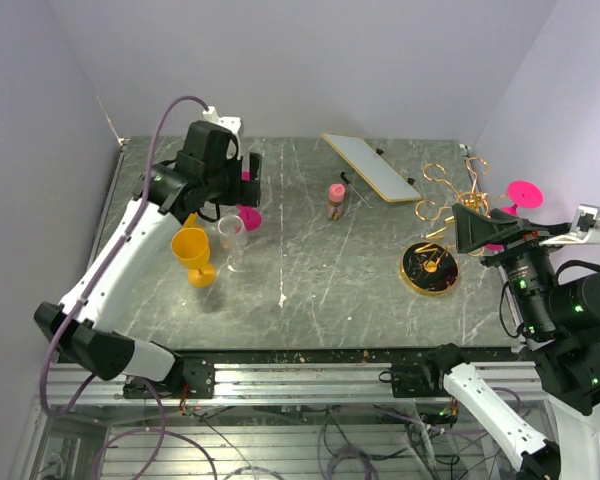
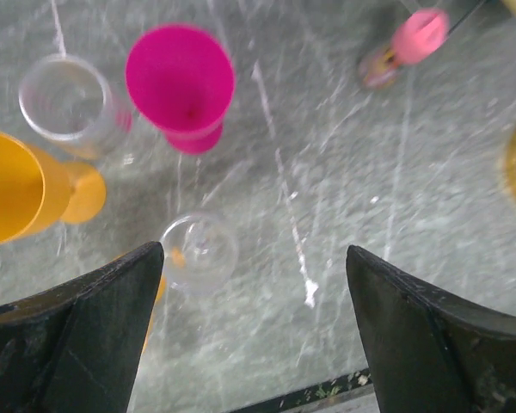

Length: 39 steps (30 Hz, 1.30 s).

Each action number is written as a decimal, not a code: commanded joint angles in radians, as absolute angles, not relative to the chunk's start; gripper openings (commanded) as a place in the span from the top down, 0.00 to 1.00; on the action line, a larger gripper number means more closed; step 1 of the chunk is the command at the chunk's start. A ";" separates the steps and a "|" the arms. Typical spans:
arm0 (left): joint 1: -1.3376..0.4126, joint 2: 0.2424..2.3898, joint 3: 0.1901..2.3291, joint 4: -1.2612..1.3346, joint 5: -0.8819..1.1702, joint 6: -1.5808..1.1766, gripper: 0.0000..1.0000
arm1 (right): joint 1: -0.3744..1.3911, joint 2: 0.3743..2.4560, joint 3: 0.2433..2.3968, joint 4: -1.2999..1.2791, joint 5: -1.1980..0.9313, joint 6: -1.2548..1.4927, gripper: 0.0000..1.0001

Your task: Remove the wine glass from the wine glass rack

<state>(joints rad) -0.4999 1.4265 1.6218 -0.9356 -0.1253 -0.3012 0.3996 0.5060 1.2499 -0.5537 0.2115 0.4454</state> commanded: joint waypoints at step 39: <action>-0.552 1.053 1.178 -0.021 -0.108 -0.272 0.01 | -0.017 1.211 1.574 -0.595 0.143 0.579 0.07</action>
